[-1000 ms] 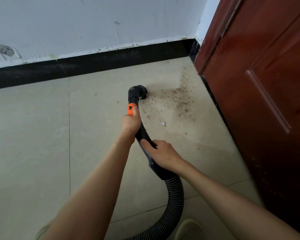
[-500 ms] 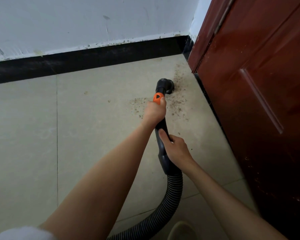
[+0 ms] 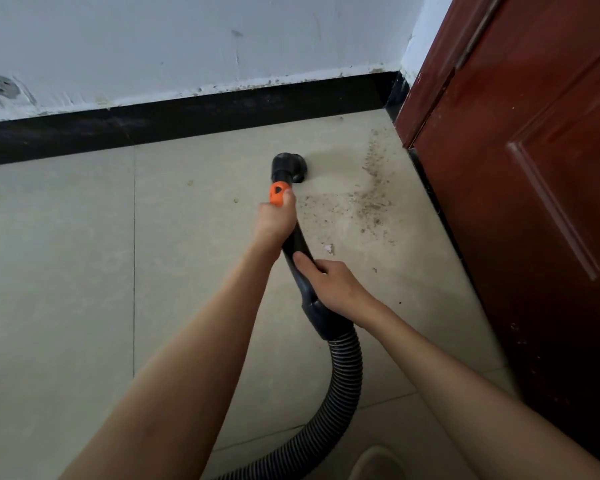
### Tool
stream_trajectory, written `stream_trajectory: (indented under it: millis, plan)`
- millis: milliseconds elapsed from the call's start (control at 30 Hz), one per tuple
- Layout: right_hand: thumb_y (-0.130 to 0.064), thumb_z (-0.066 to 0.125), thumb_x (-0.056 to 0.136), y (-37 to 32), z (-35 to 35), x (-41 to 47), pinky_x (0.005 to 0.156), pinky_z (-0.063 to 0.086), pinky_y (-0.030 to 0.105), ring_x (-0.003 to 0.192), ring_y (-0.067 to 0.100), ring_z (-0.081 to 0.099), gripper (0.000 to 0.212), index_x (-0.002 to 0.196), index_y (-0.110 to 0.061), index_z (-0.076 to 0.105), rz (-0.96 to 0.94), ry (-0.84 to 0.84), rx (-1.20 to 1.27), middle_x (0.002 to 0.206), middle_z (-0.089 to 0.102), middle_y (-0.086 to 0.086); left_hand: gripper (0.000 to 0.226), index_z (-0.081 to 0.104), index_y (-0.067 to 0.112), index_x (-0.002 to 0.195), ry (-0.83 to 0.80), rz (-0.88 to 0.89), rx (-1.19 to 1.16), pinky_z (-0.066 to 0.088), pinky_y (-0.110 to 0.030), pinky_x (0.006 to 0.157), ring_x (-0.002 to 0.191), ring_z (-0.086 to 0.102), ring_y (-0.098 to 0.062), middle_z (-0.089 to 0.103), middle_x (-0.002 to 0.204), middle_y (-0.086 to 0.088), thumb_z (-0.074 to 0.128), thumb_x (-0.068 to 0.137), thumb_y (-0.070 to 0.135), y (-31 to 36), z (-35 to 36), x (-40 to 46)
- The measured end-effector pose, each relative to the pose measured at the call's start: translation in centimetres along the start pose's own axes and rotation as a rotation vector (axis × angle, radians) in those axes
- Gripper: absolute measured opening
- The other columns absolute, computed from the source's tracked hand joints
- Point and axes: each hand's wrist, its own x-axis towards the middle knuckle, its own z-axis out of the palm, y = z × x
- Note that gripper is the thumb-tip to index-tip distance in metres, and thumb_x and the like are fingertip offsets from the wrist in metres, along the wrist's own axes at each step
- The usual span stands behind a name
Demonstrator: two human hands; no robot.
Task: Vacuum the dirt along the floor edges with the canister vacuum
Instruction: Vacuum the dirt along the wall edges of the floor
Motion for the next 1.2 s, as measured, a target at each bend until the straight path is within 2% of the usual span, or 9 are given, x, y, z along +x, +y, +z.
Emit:
stream_trajectory:
  millis: [100, 200, 333, 433, 500, 567, 833, 967, 1200]
  plan:
    - [-0.06, 0.048, 0.093, -0.8, 1.2, -0.2, 0.052, 0.033, 0.024, 0.039, 0.002, 0.043, 0.055, 0.058, -0.018, 0.043, -0.03, -0.076, -0.062, 0.04, 0.046, -0.013, 0.042, 0.05, 0.006, 0.106, 0.037, -0.049, -0.024, 0.042, -0.029, 0.064, 0.074, 0.053, -0.024, 0.054, 0.085, -0.008, 0.04, 0.094, 0.046, -1.3, -2.5, -0.1]
    - [-0.063, 0.044, 0.093, -1.1, 2.4, -1.1, 0.055, 0.038, 0.028, 0.053, 0.011, 0.054, 0.055, 0.061, -0.018, 0.048, -0.044, -0.143, -0.173, 0.058, 0.057, -0.004, 0.043, 0.047, 0.007, 0.101, 0.049, -0.116, -0.061, 0.045, -0.03, 0.061, 0.073, 0.054, -0.023, 0.053, 0.084, -0.008, 0.038, 0.094, 0.048, -2.9, -4.2, -1.0]
    - [-0.064, 0.038, 0.094, -0.3, 3.6, -2.6, 0.062, 0.042, 0.032, 0.069, 0.02, 0.06, 0.054, 0.069, -0.019, 0.052, -0.006, -0.212, -0.283, 0.071, 0.061, 0.001, 0.048, 0.05, 0.004, 0.092, 0.045, -0.174, -0.146, 0.054, -0.042, 0.079, 0.086, 0.062, -0.032, 0.059, 0.096, -0.014, 0.037, 0.093, 0.051, -4.8, -4.7, -2.6]
    - [-0.063, 0.037, 0.095, 0.1, 3.5, -3.4, 0.067, 0.047, 0.033, 0.07, 0.02, 0.063, 0.053, 0.074, -0.018, 0.053, 0.032, -0.223, -0.253, 0.071, 0.065, 0.001, 0.04, 0.05, 0.008, 0.083, 0.045, -0.128, -0.088, 0.045, -0.029, 0.058, 0.068, 0.054, -0.02, 0.053, 0.079, -0.007, 0.038, 0.094, 0.044, -5.3, -4.3, -3.7]
    - [-0.06, 0.036, 0.097, 0.2, 3.4, -3.9, 0.071, 0.052, 0.034, 0.063, 0.017, 0.067, 0.051, 0.078, -0.017, 0.054, 0.041, -0.235, -0.177, 0.063, 0.068, 0.0, 0.035, 0.048, 0.01, 0.078, 0.018, -0.099, -0.066, 0.041, -0.026, 0.053, 0.063, 0.05, -0.017, 0.05, 0.074, -0.005, 0.039, 0.094, 0.04, -5.6, -3.9, -4.4]
    - [-0.058, 0.035, 0.098, 0.2, 3.5, -4.5, 0.062, 0.052, 0.03, 0.049, 0.013, 0.064, 0.049, 0.081, -0.016, 0.054, 0.055, -0.235, -0.141, 0.053, 0.066, -0.001, 0.035, 0.046, 0.013, 0.072, -0.017, -0.079, -0.043, 0.041, -0.024, 0.05, 0.06, 0.049, -0.015, 0.049, 0.072, -0.004, 0.038, 0.095, 0.039, -6.2, -3.5, -5.1]
    - [-0.058, 0.028, 0.099, 0.6, 2.2, -5.4, 0.067, 0.054, 0.032, 0.052, 0.017, 0.065, 0.052, 0.081, -0.016, 0.053, 0.102, -0.122, -0.182, 0.052, 0.065, 0.001, 0.039, 0.049, 0.011, 0.077, -0.121, -0.038, 0.027, 0.043, -0.025, 0.052, 0.064, 0.052, -0.016, 0.051, 0.074, -0.004, 0.036, 0.095, 0.042, -5.1, -1.3, -6.0]
    - [-0.059, 0.027, 0.098, 1.3, 1.1, -5.4, 0.065, 0.056, 0.033, 0.05, 0.017, 0.066, 0.058, 0.08, -0.012, 0.057, 0.139, -0.039, -0.152, 0.05, 0.066, 0.003, 0.044, 0.053, 0.005, 0.096, -0.196, -0.015, 0.073, 0.045, -0.027, 0.056, 0.073, 0.055, -0.021, 0.055, 0.08, -0.006, 0.036, 0.095, 0.046, -3.8, 0.9, -5.9]
    - [-0.058, 0.027, 0.099, 2.5, -1.1, -4.6, 0.044, 0.041, 0.016, 0.043, 0.005, 0.059, 0.061, 0.076, -0.012, 0.06, 0.18, 0.147, -0.124, 0.05, 0.062, -0.002, 0.054, 0.053, -0.001, 0.11, -0.302, 0.059, 0.209, 0.04, -0.027, 0.058, 0.081, 0.059, -0.027, 0.057, 0.096, -0.013, 0.036, 0.095, 0.049, -1.1, 4.6, -5.7]
